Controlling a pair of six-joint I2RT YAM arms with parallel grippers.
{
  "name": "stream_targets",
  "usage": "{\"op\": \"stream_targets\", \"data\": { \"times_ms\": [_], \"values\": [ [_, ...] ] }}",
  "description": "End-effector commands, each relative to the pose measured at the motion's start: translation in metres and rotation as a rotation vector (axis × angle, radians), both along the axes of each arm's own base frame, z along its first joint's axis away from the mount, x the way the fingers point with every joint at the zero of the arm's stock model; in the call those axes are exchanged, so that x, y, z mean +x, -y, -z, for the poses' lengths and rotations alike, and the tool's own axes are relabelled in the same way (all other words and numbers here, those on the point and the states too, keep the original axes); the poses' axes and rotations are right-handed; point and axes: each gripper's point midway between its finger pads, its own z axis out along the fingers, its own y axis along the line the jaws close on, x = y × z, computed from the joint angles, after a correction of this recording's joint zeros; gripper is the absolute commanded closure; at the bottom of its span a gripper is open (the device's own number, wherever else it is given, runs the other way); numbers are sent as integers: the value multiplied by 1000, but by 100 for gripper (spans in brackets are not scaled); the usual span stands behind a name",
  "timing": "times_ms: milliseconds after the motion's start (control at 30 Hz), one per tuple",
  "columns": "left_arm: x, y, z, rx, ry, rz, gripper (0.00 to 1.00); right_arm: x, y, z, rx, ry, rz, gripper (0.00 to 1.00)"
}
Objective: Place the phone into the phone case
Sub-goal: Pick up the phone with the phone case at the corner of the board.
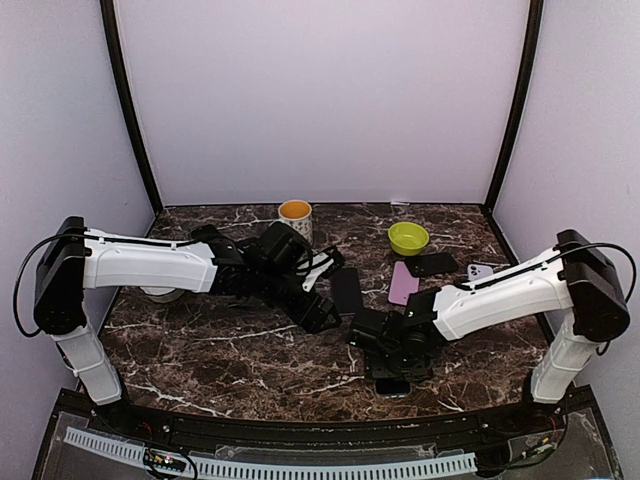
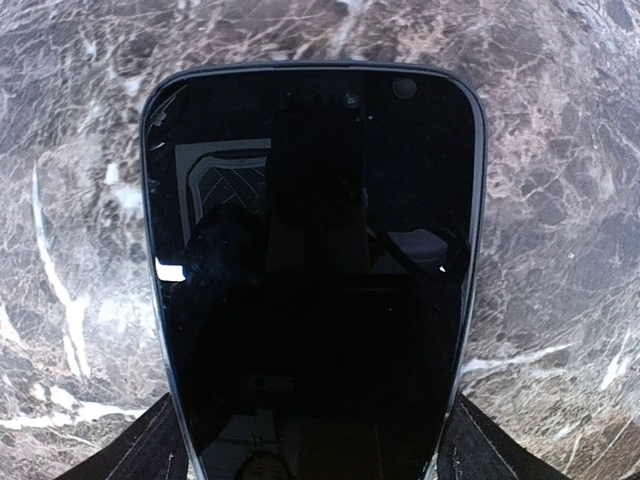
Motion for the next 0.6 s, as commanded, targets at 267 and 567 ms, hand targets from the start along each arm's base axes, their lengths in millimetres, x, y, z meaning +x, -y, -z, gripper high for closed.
{"op": "stream_targets", "data": {
  "times_ms": [267, 567],
  "values": [
    [6, 1, -26, -14, 49, 2, 19, 18, -36, -50, 105, 221, -125, 45],
    [10, 2, -90, -120, 183, 35, 16, 49, -42, -143, 267, 544, -134, 50]
  ]
}}
